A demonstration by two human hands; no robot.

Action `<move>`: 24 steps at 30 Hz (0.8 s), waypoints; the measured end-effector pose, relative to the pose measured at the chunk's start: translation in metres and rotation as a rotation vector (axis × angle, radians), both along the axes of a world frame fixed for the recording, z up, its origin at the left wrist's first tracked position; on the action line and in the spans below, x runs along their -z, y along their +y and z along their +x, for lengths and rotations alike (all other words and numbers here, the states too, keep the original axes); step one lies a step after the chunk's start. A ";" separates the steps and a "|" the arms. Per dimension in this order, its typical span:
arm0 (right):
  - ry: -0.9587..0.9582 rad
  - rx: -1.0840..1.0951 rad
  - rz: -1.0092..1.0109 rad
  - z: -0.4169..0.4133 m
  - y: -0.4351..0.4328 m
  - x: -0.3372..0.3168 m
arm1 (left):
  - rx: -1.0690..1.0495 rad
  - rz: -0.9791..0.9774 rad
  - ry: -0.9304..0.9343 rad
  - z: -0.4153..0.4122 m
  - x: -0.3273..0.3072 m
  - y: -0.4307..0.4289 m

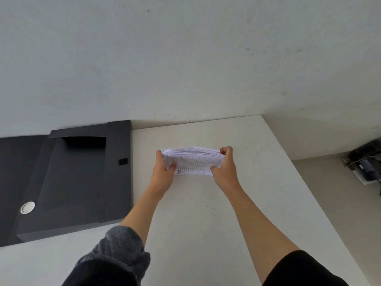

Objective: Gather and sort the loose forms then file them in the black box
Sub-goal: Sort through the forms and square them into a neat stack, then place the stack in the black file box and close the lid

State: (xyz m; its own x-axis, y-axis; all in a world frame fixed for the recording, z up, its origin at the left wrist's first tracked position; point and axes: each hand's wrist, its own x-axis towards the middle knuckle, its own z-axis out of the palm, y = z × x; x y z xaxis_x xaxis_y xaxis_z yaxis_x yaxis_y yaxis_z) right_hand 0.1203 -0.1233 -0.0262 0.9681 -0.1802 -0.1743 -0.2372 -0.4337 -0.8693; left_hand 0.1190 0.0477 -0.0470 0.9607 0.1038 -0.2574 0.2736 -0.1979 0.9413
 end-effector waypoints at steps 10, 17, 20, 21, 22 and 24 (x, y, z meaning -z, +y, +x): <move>-0.021 0.018 0.140 -0.002 0.004 -0.002 | 0.076 0.086 -0.018 0.001 -0.001 -0.001; -0.154 -0.355 -0.635 0.018 0.001 -0.022 | 0.354 0.385 -0.125 0.025 -0.031 0.012; -0.005 -0.375 -0.363 0.024 0.006 -0.034 | 0.355 0.492 -0.241 0.038 -0.045 0.014; 0.027 -0.324 -0.238 0.024 0.006 -0.037 | 0.254 0.463 -0.301 0.040 -0.047 0.014; 0.060 -0.263 -0.100 0.024 0.005 -0.038 | 0.125 0.401 -0.334 0.040 -0.049 0.015; 0.121 -0.151 0.162 0.021 0.003 -0.039 | -0.051 0.206 -0.239 0.033 -0.053 0.013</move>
State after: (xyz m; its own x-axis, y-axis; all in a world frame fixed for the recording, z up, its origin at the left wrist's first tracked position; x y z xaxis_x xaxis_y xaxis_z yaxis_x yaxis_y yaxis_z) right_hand 0.1408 -0.1202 0.0129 0.9522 0.0045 -0.3056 -0.2870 -0.3298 -0.8994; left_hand 0.1523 0.0607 0.0064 0.9837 0.1800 0.0063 0.0642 -0.3830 0.9215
